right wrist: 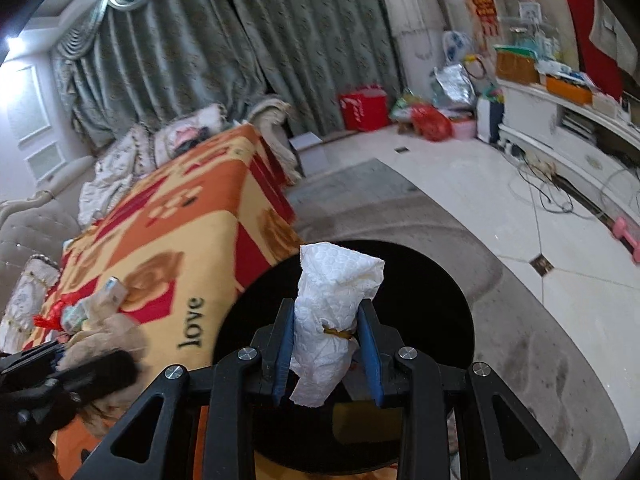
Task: Collect trash
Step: 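Open both tools to drop the cloth and tissue into the bin, then move both open tools back over the items on the blanket, then grasp the pink-and-white plastic bag with the left tool, then grasp the white foam block with the right tool while the left tool holds the bag, then carry the plastic bag and foam block with both tools over the bin, then open both tools to drop the bag and foam block into the bin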
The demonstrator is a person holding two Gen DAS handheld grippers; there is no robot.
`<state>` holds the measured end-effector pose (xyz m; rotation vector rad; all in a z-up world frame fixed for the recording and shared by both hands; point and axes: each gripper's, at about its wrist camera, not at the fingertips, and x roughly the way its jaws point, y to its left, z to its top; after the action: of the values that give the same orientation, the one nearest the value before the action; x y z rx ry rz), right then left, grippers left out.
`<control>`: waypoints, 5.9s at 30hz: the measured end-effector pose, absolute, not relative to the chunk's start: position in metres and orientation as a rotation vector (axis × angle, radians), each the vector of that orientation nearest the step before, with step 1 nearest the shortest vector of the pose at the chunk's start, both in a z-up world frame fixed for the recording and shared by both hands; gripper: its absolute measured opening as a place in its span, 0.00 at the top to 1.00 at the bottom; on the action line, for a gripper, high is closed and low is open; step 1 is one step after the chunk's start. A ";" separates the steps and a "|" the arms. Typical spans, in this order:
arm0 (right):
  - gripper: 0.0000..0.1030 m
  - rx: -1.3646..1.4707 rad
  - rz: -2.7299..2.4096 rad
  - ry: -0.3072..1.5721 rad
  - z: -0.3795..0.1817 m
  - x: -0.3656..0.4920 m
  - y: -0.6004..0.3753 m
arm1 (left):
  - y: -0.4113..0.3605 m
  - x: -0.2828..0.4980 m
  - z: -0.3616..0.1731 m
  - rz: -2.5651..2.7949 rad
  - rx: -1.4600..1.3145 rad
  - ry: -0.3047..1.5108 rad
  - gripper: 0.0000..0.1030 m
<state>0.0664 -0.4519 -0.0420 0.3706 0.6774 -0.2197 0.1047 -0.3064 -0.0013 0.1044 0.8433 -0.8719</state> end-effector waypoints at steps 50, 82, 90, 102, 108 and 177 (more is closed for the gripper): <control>0.59 0.229 0.011 0.672 -0.035 0.104 -0.351 | -0.017 0.146 -0.043 -0.198 -0.075 0.879 0.61; 0.28 -0.296 0.609 0.892 -0.061 0.163 -0.166 | -0.004 0.032 -0.018 -0.366 -0.101 0.837 0.83; 0.41 -0.167 0.550 0.798 -0.039 0.126 -0.192 | -0.002 0.034 -0.015 -0.353 -0.101 0.824 0.83; 0.41 -0.060 0.536 0.707 -0.027 0.074 -0.212 | -0.011 0.030 -0.007 -0.313 -0.098 0.812 0.83; 0.41 -0.033 0.532 0.698 -0.027 0.078 -0.217 | -0.017 0.028 -0.005 -0.308 -0.077 0.810 0.82; 0.41 0.368 -0.289 0.710 -0.044 0.067 -0.454 | -0.276 0.108 0.004 -0.773 0.107 0.812 0.82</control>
<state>0.0669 -0.4541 -0.0445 0.3678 0.7102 -0.2885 0.1077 -0.2761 0.0036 0.1073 0.8124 -0.7729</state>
